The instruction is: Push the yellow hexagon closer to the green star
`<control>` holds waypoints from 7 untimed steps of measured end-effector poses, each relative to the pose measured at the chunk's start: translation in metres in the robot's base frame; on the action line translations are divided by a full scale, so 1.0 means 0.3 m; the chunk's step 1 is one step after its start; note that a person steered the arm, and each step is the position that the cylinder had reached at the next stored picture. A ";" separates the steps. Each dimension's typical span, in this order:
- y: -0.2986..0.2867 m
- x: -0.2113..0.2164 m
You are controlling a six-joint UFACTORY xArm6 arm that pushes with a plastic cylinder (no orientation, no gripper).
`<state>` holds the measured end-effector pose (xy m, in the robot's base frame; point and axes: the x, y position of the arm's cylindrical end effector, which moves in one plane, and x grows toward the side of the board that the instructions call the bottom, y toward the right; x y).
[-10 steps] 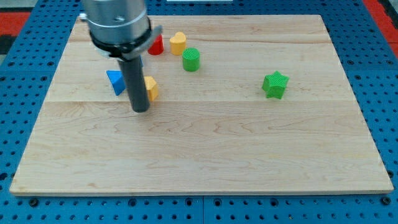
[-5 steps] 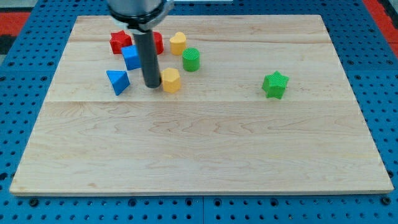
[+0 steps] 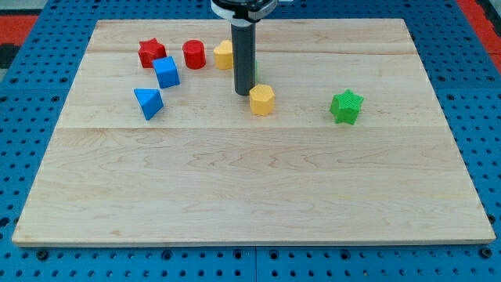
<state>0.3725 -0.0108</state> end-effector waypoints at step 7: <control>0.147 0.107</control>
<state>0.4045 0.0332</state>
